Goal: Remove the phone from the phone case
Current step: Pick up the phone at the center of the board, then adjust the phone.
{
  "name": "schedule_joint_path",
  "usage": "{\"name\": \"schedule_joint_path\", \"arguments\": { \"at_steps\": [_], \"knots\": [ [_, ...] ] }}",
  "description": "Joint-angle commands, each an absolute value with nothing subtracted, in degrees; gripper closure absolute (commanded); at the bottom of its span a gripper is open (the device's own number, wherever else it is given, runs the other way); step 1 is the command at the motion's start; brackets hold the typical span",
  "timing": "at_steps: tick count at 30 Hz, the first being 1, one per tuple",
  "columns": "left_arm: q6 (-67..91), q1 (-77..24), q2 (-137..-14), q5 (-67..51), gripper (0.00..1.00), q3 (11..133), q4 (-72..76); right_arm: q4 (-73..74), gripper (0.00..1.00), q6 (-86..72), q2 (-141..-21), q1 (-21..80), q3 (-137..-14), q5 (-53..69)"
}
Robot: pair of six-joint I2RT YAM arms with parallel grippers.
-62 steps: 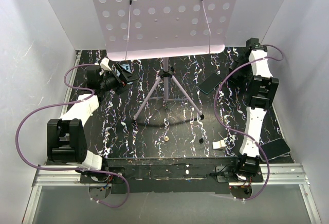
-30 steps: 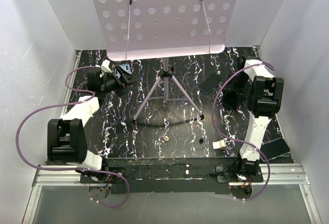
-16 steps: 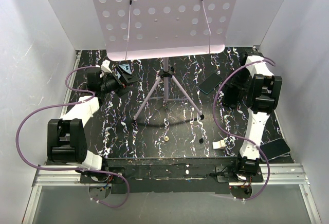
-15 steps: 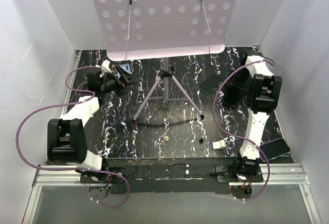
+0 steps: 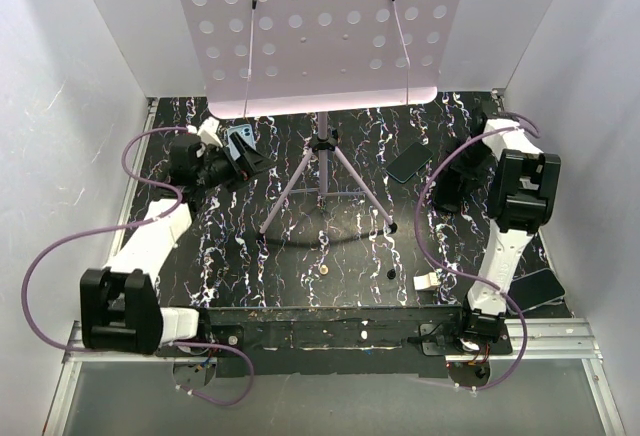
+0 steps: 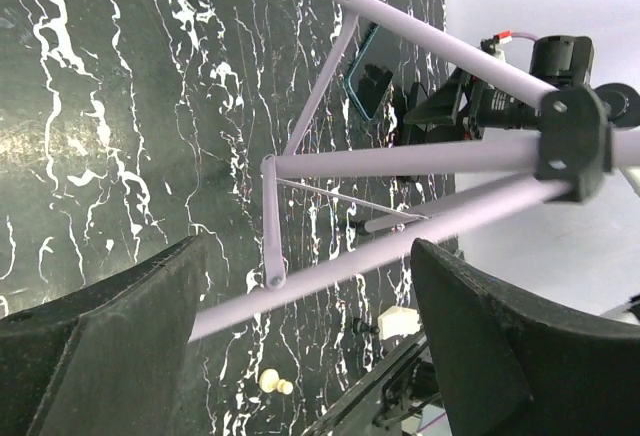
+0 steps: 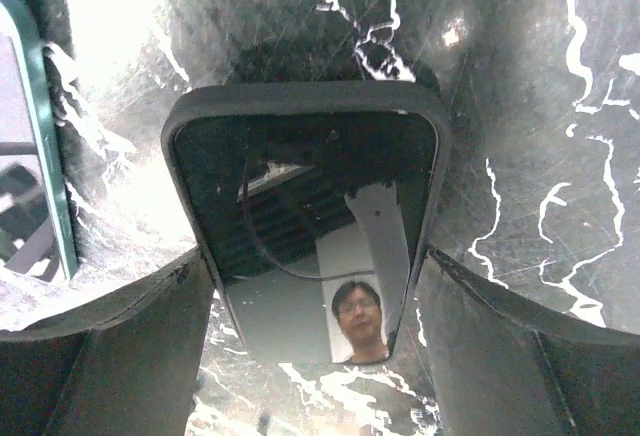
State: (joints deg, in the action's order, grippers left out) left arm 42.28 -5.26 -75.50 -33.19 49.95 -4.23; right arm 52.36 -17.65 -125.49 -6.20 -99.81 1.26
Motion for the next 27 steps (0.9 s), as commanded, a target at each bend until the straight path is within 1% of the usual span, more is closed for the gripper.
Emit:
{"name": "schedule_joint_path", "arguments": {
  "at_steps": [1,3,7,11,15,17,19,21,25,27],
  "knots": [
    [38.7,-6.0,-66.6,-29.4,0.19,47.5,-11.4,36.5,0.99,-19.8,-113.6,-6.1,-88.1,4.3],
    [38.1,-7.4,-63.3,-27.8,0.2,46.3,-14.1,29.7,0.99,-19.9,-108.0,-6.2,-82.1,3.7],
    [36.5,-13.2,-56.4,-22.4,0.22,44.2,-17.4,21.5,0.99,-21.1,-96.7,-6.2,-71.2,1.2],
    [37.0,-21.8,-48.6,-17.2,0.19,40.9,-15.8,15.9,0.99,-22.3,-86.4,-6.1,-62.0,0.5],
    [37.8,-33.0,-44.9,-13.1,0.19,37.6,-10.6,14.7,0.99,-24.2,-75.4,-5.8,-53.9,3.2],
    [37.4,-38.5,-45.4,-12.0,0.23,36.4,-6.5,16.0,0.99,-24.0,-70.2,-5.1,-51.4,4.0],
    [36.6,-44.0,-47.1,-11.3,0.29,35.9,-2.3,18.7,0.99,-23.0,-64.9,-3.3,-49.7,3.7],
    [36.7,-48.0,-49.4,-11.1,0.33,35.3,3.0,22.0,0.99,-22.1,-59.1,-1.4,-48.2,3.3],
    [38.3,-51.8,-54.5,-11.1,0.34,35.0,13.5,25.6,0.99,-21.4,-50.0,4.4,-45.4,2.6],
    [37.7,-52.8,-56.1,-10.5,0.34,36.3,14.7,26.7,0.99,-20.9,-47.2,7.2,-44.5,4.3]
  ]
}}
